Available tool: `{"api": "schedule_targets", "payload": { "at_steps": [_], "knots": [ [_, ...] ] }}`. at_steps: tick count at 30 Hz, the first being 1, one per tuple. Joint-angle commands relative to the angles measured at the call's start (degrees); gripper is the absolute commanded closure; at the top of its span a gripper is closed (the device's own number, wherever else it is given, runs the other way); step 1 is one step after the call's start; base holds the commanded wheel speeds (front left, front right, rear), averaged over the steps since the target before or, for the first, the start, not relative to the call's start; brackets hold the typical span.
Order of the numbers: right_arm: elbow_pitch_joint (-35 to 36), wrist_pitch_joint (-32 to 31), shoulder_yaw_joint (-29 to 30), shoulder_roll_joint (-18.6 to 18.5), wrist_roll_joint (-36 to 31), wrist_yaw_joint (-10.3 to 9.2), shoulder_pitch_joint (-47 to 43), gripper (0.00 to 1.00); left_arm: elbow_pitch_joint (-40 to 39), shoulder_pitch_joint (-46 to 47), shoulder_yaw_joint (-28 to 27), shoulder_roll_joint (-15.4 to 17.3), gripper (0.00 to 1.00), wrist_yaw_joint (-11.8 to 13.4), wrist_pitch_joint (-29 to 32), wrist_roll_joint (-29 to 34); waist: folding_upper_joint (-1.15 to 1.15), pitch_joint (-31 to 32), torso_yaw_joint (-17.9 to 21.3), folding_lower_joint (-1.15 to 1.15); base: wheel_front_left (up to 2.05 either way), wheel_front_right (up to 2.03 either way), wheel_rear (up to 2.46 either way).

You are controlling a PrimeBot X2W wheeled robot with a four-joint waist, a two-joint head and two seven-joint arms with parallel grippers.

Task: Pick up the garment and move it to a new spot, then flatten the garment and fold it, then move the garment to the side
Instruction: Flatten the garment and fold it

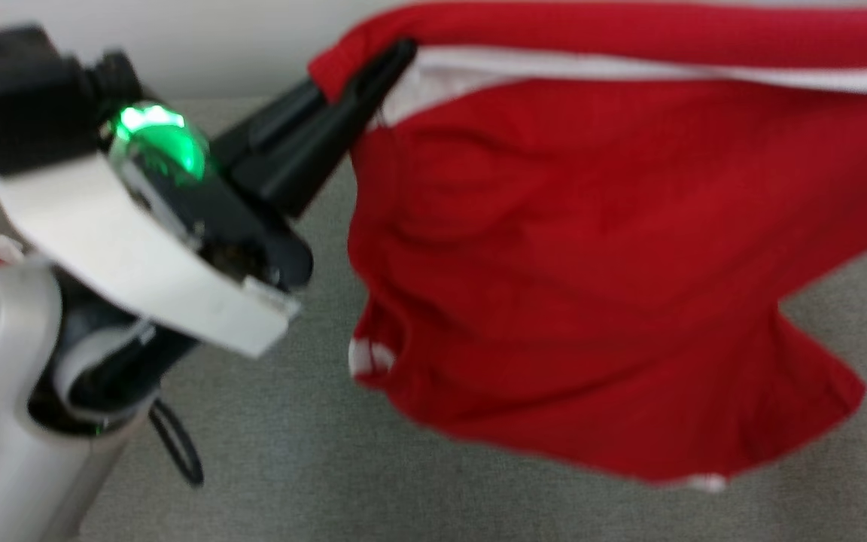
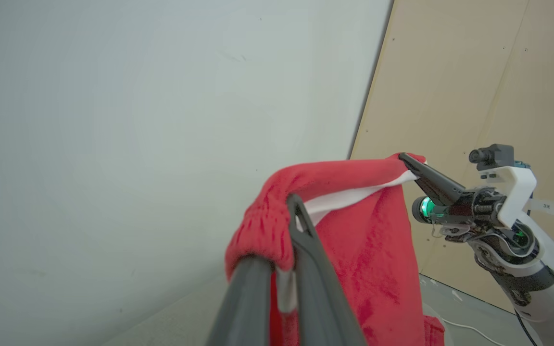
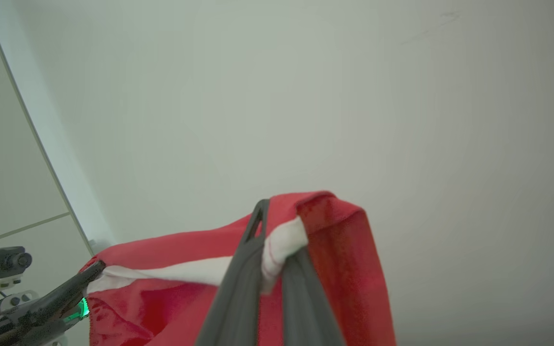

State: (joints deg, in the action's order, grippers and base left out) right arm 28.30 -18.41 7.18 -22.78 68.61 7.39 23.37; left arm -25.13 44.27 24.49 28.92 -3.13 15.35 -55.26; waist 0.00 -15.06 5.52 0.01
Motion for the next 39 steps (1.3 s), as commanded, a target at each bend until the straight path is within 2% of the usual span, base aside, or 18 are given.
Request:
{"api": "schedule_targets", "payload": {
  "at_steps": [1,3,4,7,9,13,16,18,21,24,28,32,39],
  "knots": [
    [-6.00,-3.41,0.35,3.80,-3.68,0.17,9.91,1.00,6.27,6.67,-0.31,-1.43,1.00,-0.78,0.19,1.09,0.00,-7.45,-0.97,-0.01,0.00,0.00,0.00],
    [-13.09,-6.51,0.95,8.22,-8.70,0.17,20.70,1.00,13.31,13.40,-0.03,-3.49,1.00,-1.69,-0.37,2.17,0.00,-10.32,-1.29,-0.01,0.00,0.00,0.00],
    [-13.09,-6.51,0.95,8.22,-8.70,0.17,20.70,1.00,13.31,13.40,-0.03,-3.49,1.00,-1.69,-0.37,2.17,0.00,-10.32,-1.29,-0.01,0.00,0.00,0.00],
    [-23.02,-9.15,3.62,14.80,-17.35,0.17,36.45,1.00,23.80,24.46,0.06,-6.27,1.00,-2.62,-2.98,5.54,0.00,-14.56,-1.59,-0.01,0.00,0.00,0.00],
    [-28.82,-9.00,5.52,17.43,-21.90,0.16,45.02,1.00,30.92,31.26,0.31,-8.11,1.00,-3.24,-6.09,7.81,0.00,-16.73,-1.56,-0.01,0.00,0.00,0.00],
    [-37.59,-5.80,6.29,19.47,-27.35,0.10,56.42,1.00,44.12,42.23,-0.54,-11.20,1.00,-3.74,-14.69,11.08,0.00,-20.27,-0.05,-0.01,0.00,0.00,0.00],
    [-42.71,-2.01,4.72,19.67,-27.99,0.05,58.08,1.00,51.98,45.17,1.37,-12.42,1.00,-4.11,-20.38,13.68,0.00,-21.92,0.81,-0.01,0.00,0.00,0.00],
    [-44.46,0.99,2.40,19.71,-27.54,0.04,55.84,1.00,55.66,44.56,3.44,-12.75,1.00,-4.26,-23.89,14.41,0.00,-22.19,0.81,-0.01,0.00,0.00,0.00],
    [-43.56,4.98,-1.34,19.71,-26.58,0.04,48.56,1.00,57.21,39.57,6.96,-13.10,1.00,-4.36,-27.85,10.84,0.00,-21.39,0.42,-0.01,0.00,0.00,0.00],
    [-40.85,7.55,-4.41,19.47,-23.63,0.04,38.05,1.00,55.12,31.53,10.45,-10.91,1.00,-4.36,-29.83,7.71,0.00,-19.82,-0.03,-0.01,0.00,0.00,0.00],
    [-36.66,9.55,-7.46,17.10,-21.03,0.04,21.87,1.00,50.15,17.74,14.47,-8.13,1.00,-4.28,-30.49,4.94,0.00,-16.70,-0.83,-0.01,0.00,0.00,0.00],
    [-33.43,11.19,-9.52,14.21,-19.65,0.04,7.70,1.00,44.43,4.05,14.76,-5.28,1.00,-4.28,-30.50,6.10,0.00,-12.88,-1.41,-0.01,0.00,0.00,0.00],
    [-29.76,12.25,-11.93,8.39,-22.95,0.03,-12.80,1.00,36.13,-18.58,14.43,-5.48,1.00,-3.84,-30.49,7.86,0.00,-4.79,-1.90,-0.01,0.00,0.00,0.00]
  ]
}}
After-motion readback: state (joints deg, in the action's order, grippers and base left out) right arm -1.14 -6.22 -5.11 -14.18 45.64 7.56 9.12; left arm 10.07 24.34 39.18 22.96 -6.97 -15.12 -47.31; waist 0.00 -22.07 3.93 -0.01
